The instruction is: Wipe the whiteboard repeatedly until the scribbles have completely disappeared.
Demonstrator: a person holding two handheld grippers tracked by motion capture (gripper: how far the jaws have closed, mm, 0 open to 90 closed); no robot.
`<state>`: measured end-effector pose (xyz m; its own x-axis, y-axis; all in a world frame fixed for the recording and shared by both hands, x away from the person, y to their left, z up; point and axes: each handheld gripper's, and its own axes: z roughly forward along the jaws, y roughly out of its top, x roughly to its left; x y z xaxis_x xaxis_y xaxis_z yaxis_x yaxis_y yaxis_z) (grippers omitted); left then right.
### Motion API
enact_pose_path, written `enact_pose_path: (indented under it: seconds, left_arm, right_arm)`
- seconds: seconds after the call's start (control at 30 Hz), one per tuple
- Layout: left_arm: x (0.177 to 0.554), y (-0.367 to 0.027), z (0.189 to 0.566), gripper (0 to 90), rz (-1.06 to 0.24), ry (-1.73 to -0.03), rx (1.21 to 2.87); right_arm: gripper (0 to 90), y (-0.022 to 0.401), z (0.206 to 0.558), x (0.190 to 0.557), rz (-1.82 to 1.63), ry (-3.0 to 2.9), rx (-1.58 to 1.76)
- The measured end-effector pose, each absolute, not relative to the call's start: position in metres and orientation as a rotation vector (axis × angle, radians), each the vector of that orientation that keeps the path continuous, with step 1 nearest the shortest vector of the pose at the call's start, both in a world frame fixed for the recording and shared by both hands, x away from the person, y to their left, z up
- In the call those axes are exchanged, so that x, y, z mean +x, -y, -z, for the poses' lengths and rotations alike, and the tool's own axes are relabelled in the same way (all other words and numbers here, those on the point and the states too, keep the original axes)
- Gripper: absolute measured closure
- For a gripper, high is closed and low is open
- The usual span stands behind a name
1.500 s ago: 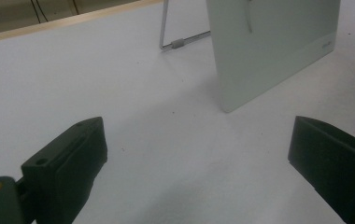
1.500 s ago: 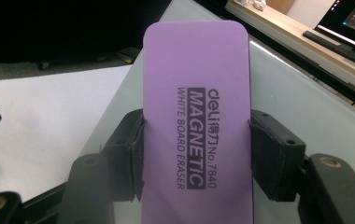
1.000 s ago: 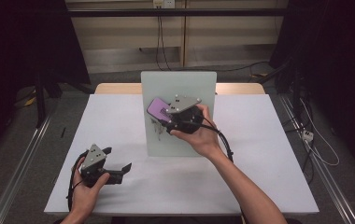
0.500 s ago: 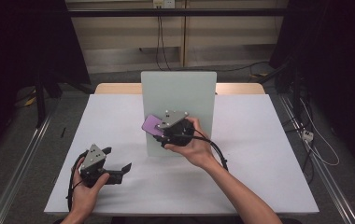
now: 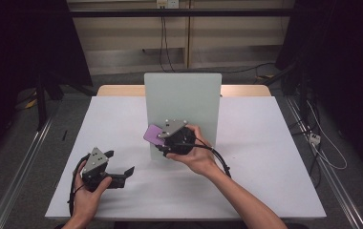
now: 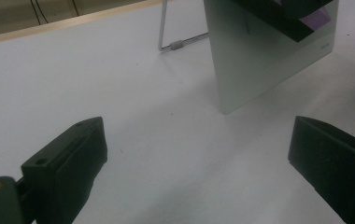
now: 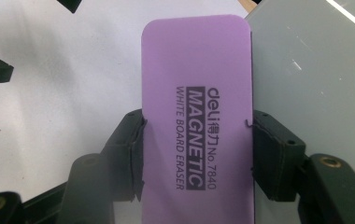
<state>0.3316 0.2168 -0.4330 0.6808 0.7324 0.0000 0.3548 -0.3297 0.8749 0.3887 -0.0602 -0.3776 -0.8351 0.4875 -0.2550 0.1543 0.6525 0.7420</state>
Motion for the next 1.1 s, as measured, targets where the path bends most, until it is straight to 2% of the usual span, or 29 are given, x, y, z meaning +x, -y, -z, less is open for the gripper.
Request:
enact_pose_path:
  seconds: [0.23,0.67,1.1]
  left_arm:
    - [0.331,-0.218,0.433,4.6,-0.495,-0.842,1.938]
    - [0.332,-0.216,0.433,4.6,-0.496,-0.84,1.946]
    - [0.331,-0.216,0.433,4.6,-0.496,-0.839,1.953]
  right_arm:
    - [41.7,0.065,0.371,0.391,-1.066,-2.415,0.516]
    - [41.7,0.085,0.336,0.399,-1.111,-2.302,0.568]
    - [41.7,0.076,0.36,0.391,-1.077,-2.33,0.543]
